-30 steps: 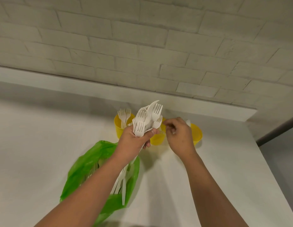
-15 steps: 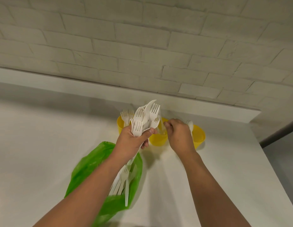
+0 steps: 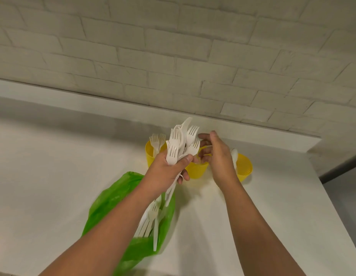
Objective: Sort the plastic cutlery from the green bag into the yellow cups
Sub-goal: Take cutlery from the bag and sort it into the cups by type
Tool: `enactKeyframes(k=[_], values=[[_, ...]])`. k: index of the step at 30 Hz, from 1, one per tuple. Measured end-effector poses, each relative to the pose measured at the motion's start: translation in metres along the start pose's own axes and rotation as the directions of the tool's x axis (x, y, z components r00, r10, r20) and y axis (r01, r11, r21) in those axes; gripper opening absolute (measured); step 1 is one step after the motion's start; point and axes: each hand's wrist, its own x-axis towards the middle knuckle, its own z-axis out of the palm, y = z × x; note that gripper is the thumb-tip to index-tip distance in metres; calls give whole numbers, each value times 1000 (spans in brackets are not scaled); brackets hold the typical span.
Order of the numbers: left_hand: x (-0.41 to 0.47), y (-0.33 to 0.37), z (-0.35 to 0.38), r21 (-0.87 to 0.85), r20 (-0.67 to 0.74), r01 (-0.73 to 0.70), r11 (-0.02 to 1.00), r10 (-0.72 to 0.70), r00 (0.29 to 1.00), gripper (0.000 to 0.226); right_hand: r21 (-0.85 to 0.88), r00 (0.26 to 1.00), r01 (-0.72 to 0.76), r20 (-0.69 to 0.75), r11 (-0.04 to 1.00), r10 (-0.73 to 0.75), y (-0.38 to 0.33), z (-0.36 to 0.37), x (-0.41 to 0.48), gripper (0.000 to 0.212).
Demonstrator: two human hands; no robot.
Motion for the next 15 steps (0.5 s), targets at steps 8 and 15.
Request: enactKeyframes(k=[8,15], values=[[-9,-2,6,-89,137,72,993,-59,989,33,212,973,-97,227,972,48,-14,5,-20,13],[-11,-2,0,-43,169,71,997,-63,984,31,145,981,182,34,973,-189,-15,9,-13,55]])
